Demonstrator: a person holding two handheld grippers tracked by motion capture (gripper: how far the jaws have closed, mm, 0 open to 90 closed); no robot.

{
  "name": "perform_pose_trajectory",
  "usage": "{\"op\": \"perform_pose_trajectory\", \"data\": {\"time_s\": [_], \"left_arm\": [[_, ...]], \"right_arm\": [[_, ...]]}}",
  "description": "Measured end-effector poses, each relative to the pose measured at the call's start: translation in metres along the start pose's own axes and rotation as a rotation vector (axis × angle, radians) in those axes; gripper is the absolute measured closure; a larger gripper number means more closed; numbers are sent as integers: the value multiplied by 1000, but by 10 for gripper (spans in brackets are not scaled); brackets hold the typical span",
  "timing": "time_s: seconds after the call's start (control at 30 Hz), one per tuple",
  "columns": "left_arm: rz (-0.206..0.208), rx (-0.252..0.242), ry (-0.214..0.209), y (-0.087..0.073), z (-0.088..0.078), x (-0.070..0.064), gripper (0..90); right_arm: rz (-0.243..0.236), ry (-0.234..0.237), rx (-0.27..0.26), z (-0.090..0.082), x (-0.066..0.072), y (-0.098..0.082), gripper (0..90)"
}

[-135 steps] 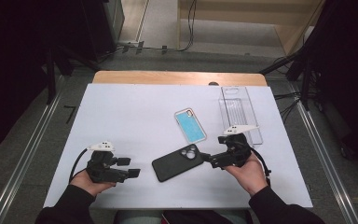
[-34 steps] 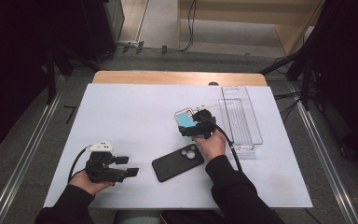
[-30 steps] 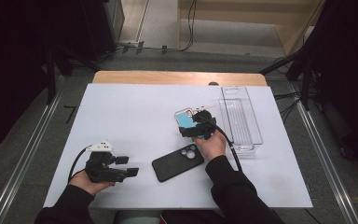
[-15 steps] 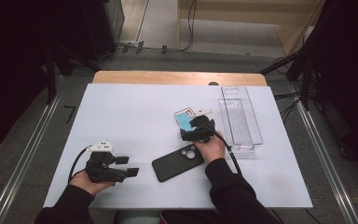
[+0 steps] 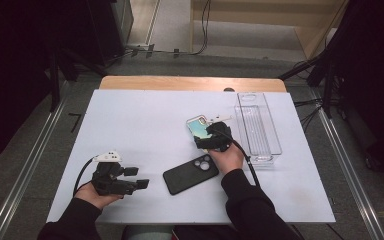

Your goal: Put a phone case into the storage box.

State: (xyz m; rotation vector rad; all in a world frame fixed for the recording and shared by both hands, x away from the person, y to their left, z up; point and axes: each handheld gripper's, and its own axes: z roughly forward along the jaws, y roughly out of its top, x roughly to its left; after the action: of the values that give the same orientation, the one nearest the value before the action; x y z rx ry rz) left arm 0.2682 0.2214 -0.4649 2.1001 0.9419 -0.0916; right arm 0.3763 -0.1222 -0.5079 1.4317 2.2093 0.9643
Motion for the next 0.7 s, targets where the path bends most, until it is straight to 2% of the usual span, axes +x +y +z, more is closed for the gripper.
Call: {"op": "perform_pose_trajectory", "data": {"time_s": [0.07, 0.3, 0.33, 0.37, 0.43, 0.53, 0.6, 0.7], "left_arm": [[0, -1, -1, 0, 0, 0, 284], [-5, -6, 5, 2, -1, -1, 284], [-22, -8, 25, 4, -1, 0, 283], [-22, -8, 25, 4, -1, 0, 283], [-37, -8, 21, 6, -1, 1, 283], [-41, -14, 24, 8, 0, -1, 282], [-55, -13, 29, 12, 1, -4, 282], [-49, 1, 38, 16, 3, -7, 279]], "right_arm": [[0, 0, -5, -2, 0, 1, 147], [10, 60, -24, -21, 2, 11, 147], [14, 84, -27, -28, 2, 13, 147], [14, 84, -27, -28, 2, 13, 147], [19, 119, -28, -40, 0, 13, 147], [14, 134, -27, -47, -1, 13, 147], [9, 152, -37, -58, -2, 12, 147], [6, 165, -42, -65, -3, 11, 147]]}}
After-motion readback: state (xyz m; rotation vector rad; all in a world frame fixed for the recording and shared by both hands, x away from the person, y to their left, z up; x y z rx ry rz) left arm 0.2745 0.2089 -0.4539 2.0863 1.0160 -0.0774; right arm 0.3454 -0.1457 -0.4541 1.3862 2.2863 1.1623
